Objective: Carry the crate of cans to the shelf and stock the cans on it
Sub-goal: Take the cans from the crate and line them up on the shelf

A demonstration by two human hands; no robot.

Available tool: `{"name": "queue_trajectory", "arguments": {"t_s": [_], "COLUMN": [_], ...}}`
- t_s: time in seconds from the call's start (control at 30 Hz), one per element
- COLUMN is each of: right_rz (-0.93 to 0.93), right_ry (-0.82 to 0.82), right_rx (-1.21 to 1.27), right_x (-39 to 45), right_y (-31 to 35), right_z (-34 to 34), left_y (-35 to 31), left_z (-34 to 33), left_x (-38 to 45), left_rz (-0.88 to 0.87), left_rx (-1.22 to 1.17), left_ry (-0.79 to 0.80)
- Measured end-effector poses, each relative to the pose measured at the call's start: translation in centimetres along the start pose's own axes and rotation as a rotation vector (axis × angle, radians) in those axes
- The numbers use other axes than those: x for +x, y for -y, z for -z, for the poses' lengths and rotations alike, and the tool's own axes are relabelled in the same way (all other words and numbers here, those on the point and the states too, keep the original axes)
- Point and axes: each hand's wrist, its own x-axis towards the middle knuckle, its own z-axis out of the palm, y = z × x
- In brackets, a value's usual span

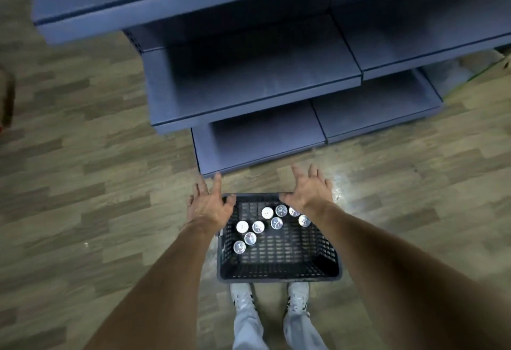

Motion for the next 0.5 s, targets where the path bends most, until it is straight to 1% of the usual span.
{"name": "queue_trajectory", "arguments": {"t_s": [0.13,0.27,0.33,0.4,0.43,0.5], "right_rz": [-0.042,-0.098,-0.096,-0.095,-0.097,-0.083], "right_ry": [0.062,0.090,0.095,0.138,0.163,0.165], "right_rx": [0.019,0.074,0.090,0.099,0.094,0.076], "right_x": [3.2,7.7,10.0,12.0,13.3,14.9], "right_y": [-2.2,-3.5,-4.0,-4.5,-5.0,-5.3], "right_z": [-6.4,-13.5,-17.3,-21.3,-24.2,-27.4], "left_y": [-0.4,0.3,1.2,2.5,3.3,4.5], "left_z": [-7.1,-14.2,-17.9,-21.8,-24.7,-27.9], "left_x": [2.7,6.7,8.7,10.2,11.1,12.5], "left_rz": [-0.018,-0.041,-0.042,-0.022,-0.006,0.006], "left_rx": [0.037,-0.018,-0.015,0.006,0.010,-0.007], "left_ry": [0.066,0.133,0.154,0.169,0.190,0.196]}}
